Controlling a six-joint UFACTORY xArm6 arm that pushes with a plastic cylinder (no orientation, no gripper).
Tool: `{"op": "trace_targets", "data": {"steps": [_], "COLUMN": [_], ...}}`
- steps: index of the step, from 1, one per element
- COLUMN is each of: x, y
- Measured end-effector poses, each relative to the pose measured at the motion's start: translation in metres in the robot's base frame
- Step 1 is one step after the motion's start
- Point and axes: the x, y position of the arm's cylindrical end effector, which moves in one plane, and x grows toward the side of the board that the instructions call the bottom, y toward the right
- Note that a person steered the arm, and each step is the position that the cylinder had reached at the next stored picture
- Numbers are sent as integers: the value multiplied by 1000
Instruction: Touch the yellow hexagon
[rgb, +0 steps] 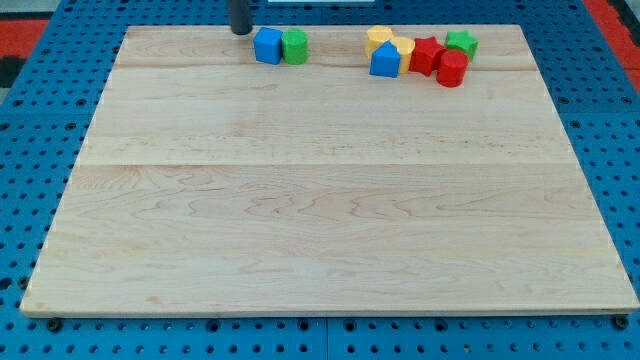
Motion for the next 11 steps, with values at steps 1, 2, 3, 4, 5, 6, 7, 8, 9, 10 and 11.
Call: {"op": "trace_targets", "data": {"steps": [1, 2, 3, 4, 5, 6, 7, 8, 9, 10, 11], "x": [79, 136, 179, 204, 206, 161, 109, 30, -14, -14, -14], "y": [-14, 11, 71, 163, 267, 359, 434, 436, 421, 392, 314]}}
